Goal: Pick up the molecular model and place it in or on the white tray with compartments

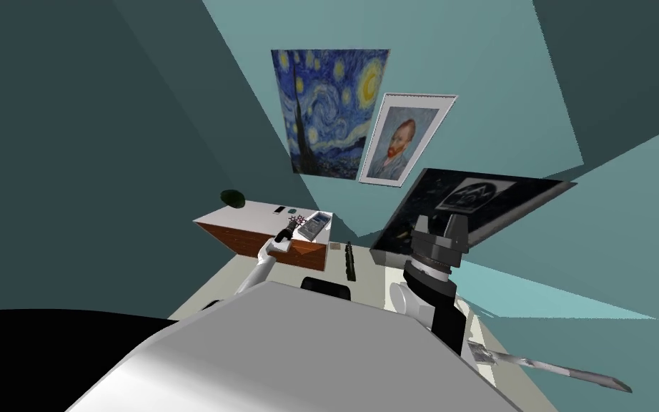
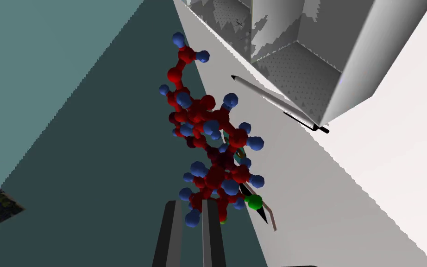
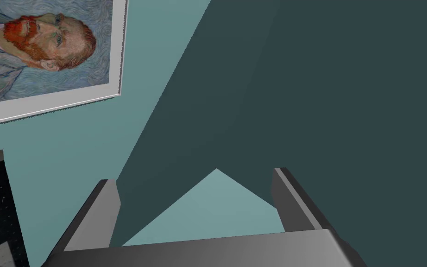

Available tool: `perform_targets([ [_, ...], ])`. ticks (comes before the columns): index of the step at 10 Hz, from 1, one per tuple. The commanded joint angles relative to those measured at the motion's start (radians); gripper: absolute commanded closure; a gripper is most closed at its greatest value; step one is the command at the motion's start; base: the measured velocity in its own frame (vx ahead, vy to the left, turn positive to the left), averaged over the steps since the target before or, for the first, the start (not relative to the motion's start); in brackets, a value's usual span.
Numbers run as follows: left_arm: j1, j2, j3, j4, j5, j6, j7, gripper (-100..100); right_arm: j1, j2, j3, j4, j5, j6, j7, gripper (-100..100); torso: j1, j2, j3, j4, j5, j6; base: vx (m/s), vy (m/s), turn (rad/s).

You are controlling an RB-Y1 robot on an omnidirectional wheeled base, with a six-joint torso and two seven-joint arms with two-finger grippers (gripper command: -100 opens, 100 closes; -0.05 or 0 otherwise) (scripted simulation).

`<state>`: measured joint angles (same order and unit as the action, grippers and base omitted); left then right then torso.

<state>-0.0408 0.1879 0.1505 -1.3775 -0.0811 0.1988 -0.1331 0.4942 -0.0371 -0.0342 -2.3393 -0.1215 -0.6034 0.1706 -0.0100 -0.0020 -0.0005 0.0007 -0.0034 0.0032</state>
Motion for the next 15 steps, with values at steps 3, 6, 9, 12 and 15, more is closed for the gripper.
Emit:
perform_targets([
  [3,-0.021,-0.003,-0.045,-0.016,0.015,0.075,-0.033,100,0.000,0.000,0.000,0.000,0.000,0.000,0.000,0,0.000,-0.001,0.000,0.000,0.000,0.001,0.063,-0.072,-0.249],
  [6,-0.026,-0.012,-0.049,-0.015,0.011,0.079,-0.037,-100,0.000,0.000,0.000,0.000,0.000,0.000,0.000,0,0.003,0.001,0.001,0.000,0.000,-0.003,0.042,-0.037,-0.103],
  [9,-0.026,-0.013,-0.049,-0.015,0.011,0.079,-0.037,-100,0.000,0.000,0.000,0.000,0.000,0.000,0.000,0,0.007,0.006,0.003,0.001,0.001,-0.003,0.000,0.000,0.000],
  [12,-0.030,-0.008,-0.049,-0.049,0.017,0.120,-0.038,-100,0.000,0.000,0.000,0.000,0.000,0.000,0.000,0,0.007,0.006,0.003,0.001,0.001,-0.003,-0.002,0.002,-0.006],
  [15,-0.036,-0.002,-0.048,-0.101,0.026,0.181,-0.040,-100,0.000,0.000,0.000,0.000,0.000,0.000,0.000,0,0.007,0.007,0.004,0.001,0.001,-0.003,-0.014,0.011,-0.013],
])
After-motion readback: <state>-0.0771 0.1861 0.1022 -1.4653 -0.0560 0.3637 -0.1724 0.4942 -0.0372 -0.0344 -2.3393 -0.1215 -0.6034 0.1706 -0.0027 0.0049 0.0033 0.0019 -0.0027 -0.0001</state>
